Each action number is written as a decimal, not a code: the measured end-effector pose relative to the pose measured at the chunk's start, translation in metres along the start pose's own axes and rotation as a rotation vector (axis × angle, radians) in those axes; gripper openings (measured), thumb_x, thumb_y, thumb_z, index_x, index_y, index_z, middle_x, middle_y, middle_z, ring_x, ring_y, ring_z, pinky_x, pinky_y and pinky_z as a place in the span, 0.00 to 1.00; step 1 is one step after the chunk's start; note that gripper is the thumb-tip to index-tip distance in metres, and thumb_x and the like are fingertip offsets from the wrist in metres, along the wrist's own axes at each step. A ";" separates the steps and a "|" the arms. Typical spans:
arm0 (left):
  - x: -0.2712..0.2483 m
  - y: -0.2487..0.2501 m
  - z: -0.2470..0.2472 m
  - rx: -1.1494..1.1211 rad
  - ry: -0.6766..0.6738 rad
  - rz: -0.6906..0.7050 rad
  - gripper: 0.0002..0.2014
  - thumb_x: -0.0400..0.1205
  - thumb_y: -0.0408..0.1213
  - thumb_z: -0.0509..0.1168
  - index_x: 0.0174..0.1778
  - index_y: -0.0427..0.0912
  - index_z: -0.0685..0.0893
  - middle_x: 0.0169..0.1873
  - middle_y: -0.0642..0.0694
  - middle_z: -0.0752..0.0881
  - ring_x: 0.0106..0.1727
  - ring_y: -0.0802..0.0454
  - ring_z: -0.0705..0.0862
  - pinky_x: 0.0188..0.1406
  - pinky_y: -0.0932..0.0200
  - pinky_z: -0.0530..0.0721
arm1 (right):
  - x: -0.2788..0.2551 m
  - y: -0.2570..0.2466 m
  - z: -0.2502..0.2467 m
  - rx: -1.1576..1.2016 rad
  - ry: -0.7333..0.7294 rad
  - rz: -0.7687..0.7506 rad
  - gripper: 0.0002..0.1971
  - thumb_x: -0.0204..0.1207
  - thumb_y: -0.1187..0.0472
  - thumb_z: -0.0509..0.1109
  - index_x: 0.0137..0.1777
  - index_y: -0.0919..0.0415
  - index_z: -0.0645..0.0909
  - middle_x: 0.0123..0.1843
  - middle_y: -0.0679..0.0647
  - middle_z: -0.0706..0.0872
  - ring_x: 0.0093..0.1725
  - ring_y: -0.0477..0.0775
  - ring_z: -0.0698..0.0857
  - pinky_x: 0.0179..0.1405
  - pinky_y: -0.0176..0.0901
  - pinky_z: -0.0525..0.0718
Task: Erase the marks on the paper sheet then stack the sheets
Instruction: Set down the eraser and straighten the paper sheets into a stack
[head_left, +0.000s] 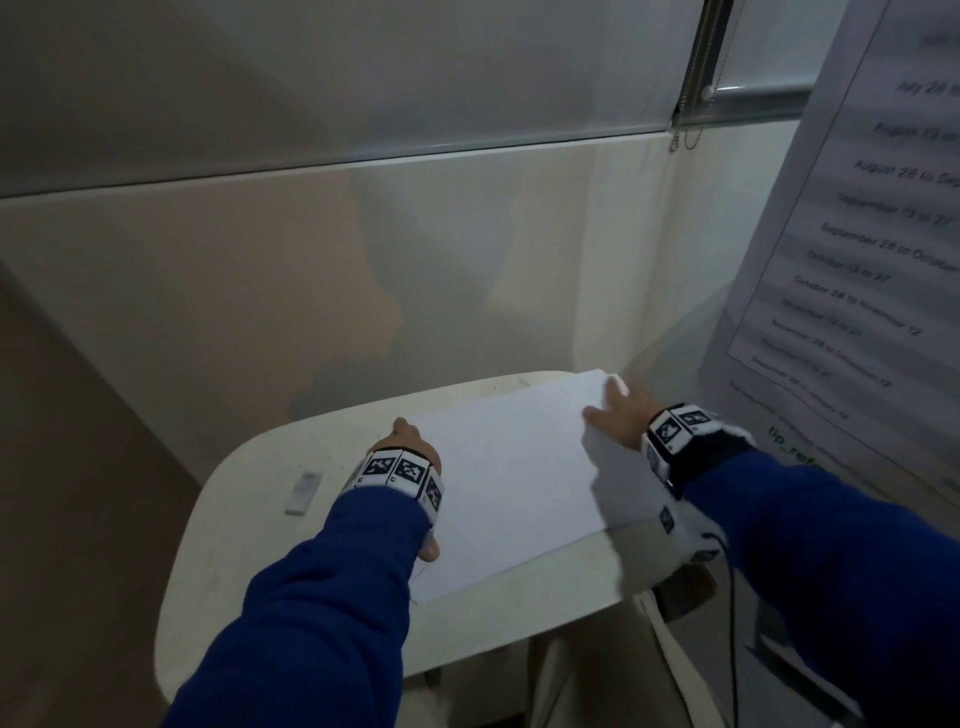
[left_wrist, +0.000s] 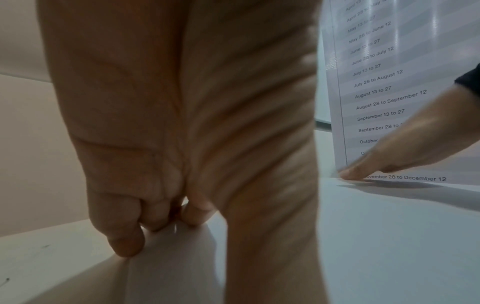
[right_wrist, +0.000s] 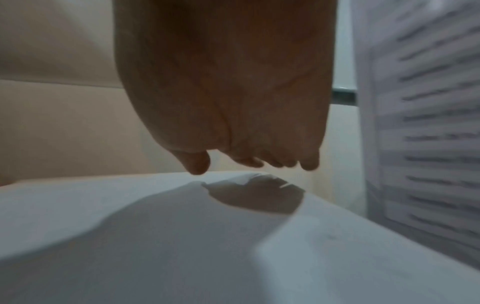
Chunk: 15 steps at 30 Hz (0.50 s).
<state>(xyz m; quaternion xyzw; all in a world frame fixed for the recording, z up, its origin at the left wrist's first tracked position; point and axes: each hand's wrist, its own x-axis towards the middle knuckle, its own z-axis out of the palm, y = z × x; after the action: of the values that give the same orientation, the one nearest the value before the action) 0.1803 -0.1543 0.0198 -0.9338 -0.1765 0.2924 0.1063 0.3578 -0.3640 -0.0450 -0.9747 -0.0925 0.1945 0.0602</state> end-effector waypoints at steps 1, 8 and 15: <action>0.002 -0.001 0.000 -0.011 0.007 0.024 0.36 0.88 0.40 0.64 0.86 0.30 0.55 0.86 0.32 0.48 0.87 0.37 0.54 0.80 0.42 0.68 | -0.005 0.002 -0.005 -0.005 0.044 0.027 0.39 0.84 0.38 0.54 0.86 0.63 0.50 0.87 0.66 0.50 0.85 0.68 0.54 0.83 0.62 0.58; -0.003 0.001 -0.003 0.078 -0.004 0.079 0.37 0.87 0.42 0.66 0.86 0.32 0.54 0.86 0.34 0.51 0.87 0.39 0.54 0.79 0.43 0.69 | -0.064 -0.098 0.043 -0.241 -0.078 -0.752 0.30 0.86 0.42 0.52 0.86 0.50 0.59 0.88 0.59 0.54 0.86 0.67 0.53 0.83 0.66 0.56; 0.001 -0.001 -0.001 0.100 -0.016 0.091 0.34 0.88 0.43 0.64 0.86 0.32 0.58 0.86 0.34 0.53 0.86 0.39 0.54 0.79 0.42 0.70 | -0.027 -0.015 0.012 -0.166 0.004 -0.182 0.38 0.86 0.38 0.48 0.88 0.58 0.44 0.88 0.66 0.40 0.87 0.68 0.44 0.85 0.59 0.49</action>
<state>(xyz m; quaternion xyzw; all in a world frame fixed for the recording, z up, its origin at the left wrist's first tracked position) 0.1813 -0.1532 0.0211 -0.9321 -0.1198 0.3126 0.1382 0.3262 -0.3544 -0.0442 -0.9643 -0.1961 0.1782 -0.0030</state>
